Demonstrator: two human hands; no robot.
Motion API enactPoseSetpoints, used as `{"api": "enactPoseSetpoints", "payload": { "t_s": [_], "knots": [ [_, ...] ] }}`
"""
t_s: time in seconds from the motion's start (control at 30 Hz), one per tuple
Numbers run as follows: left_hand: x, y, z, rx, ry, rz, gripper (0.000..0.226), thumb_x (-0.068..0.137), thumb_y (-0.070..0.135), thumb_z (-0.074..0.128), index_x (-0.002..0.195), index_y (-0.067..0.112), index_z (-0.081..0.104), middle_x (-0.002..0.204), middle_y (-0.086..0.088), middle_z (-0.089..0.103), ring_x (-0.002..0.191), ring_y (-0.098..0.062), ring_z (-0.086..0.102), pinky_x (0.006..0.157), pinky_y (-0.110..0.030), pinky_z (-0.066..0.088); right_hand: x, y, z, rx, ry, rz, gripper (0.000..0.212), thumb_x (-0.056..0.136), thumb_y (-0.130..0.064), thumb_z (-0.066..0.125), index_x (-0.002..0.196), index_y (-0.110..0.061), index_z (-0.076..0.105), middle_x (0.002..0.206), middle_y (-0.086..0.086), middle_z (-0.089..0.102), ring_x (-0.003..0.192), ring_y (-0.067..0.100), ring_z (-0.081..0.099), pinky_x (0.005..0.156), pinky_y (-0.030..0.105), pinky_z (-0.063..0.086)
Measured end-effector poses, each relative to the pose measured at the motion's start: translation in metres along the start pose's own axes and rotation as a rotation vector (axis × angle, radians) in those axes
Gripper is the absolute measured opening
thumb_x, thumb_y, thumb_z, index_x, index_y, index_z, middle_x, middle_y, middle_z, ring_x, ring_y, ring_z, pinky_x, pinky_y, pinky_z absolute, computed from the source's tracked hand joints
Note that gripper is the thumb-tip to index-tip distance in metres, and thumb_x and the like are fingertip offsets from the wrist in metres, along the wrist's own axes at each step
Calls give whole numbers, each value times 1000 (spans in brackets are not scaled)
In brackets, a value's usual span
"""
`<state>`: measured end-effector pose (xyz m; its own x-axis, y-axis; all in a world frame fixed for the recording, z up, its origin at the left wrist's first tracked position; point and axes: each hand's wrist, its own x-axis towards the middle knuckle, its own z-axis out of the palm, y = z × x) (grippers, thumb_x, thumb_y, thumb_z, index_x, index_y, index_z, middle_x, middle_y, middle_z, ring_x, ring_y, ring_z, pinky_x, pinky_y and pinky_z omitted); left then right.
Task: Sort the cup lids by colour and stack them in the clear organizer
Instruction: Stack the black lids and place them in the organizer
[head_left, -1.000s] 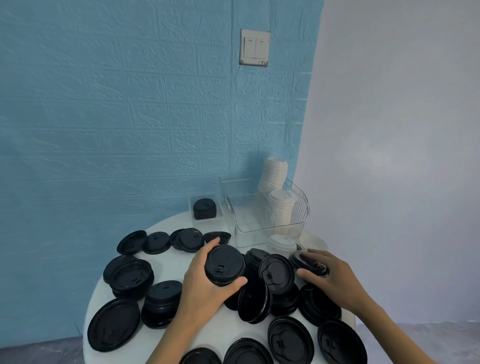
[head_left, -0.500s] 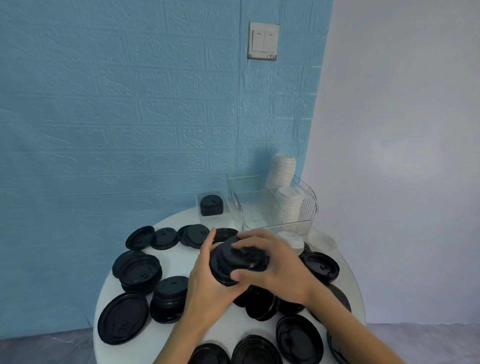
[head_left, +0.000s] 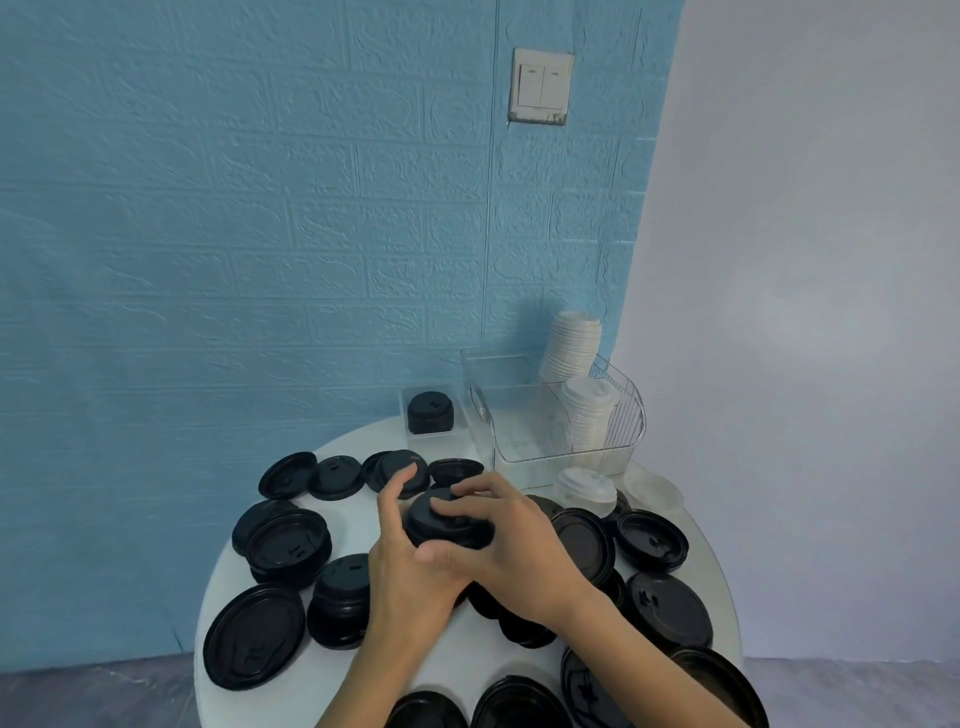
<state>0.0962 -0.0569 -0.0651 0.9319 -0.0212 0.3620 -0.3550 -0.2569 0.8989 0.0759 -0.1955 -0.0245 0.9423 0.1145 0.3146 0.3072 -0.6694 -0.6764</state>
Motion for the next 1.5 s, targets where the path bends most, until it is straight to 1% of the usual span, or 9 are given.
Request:
{"api": "enactPoseSetpoints", "payload": {
  "t_s": [0.1, 0.2, 0.3, 0.4, 0.57, 0.8, 1.03, 1.23, 1.5],
  "knots": [
    [-1, 0, -2, -28, -4, -5, 83, 61, 29, 94, 124, 53, 46, 96, 30, 69, 85, 2, 69, 71, -17, 54, -1, 0, -1, -28, -77, -14, 56, 90, -67, 59, 137, -35, 63, 138, -21, 48, 123, -3, 52, 106, 27, 46],
    [-2, 1, -1, -17, -6, 22, 66, 54, 51, 90, 110, 49, 56, 100, 20, 72, 92, 0, 69, 77, -21, 56, 3, 4, -22, 80, -151, -24, 45, 94, -58, 59, 134, -37, 65, 136, -19, 54, 126, -5, 52, 108, 23, 43],
    [-1, 0, 0, -18, 6, 36, 65, 53, 51, 92, 106, 48, 55, 102, 17, 70, 95, 0, 66, 82, -24, 54, 11, 26, -58, 169, 56, 107, 30, 92, -51, 68, 119, -38, 71, 122, -19, 64, 113, -3, 60, 104, 32, 50],
    [-1, -3, 2, -3, 0, 55, 67, 53, 49, 94, 107, 48, 55, 104, 17, 68, 97, -1, 65, 83, -23, 54, 22, 71, -90, -57, 307, 290, 26, 89, -51, 70, 107, -32, 71, 115, -16, 67, 108, 7, 63, 97, 39, 52],
    [-4, -2, 6, -4, -4, 83, 69, 54, 48, 96, 109, 48, 55, 106, 18, 67, 100, -2, 64, 82, -15, 50, 27, 115, -101, -230, 182, 472, 39, 82, -60, 72, 102, -27, 71, 115, -9, 66, 110, 14, 61, 84, 33, 44],
    [-5, -3, 6, -22, 6, 100, 70, 52, 49, 95, 110, 46, 56, 106, 20, 66, 102, -2, 63, 84, -19, 51, 30, 135, -83, -221, 186, 426, 47, 66, -65, 81, 96, -31, 69, 110, -12, 66, 107, 12, 61, 91, 32, 48],
    [-3, -7, 6, -33, 17, 123, 72, 50, 55, 92, 112, 49, 54, 110, 30, 60, 106, 0, 61, 86, -17, 48, 22, 109, -109, -141, 251, 298, 35, 76, -56, 81, 100, -34, 70, 115, -12, 64, 106, 9, 58, 91, 31, 45],
    [-3, -9, 7, -15, 37, 137, 73, 50, 55, 93, 112, 49, 54, 111, 28, 61, 107, 1, 60, 83, -14, 47, 84, 94, -151, -219, 432, 188, 40, 78, -59, 78, 105, -31, 69, 117, -7, 63, 107, 12, 59, 95, 36, 47],
    [-3, -15, 10, 23, 56, 154, 78, 43, 68, 86, 112, 47, 55, 112, 21, 64, 106, -3, 62, 83, -15, 48, 130, 126, -139, -354, 251, 275, 51, 86, -51, 73, 126, -22, 64, 134, 5, 56, 117, 25, 58, 98, 35, 43]
  ]
}}
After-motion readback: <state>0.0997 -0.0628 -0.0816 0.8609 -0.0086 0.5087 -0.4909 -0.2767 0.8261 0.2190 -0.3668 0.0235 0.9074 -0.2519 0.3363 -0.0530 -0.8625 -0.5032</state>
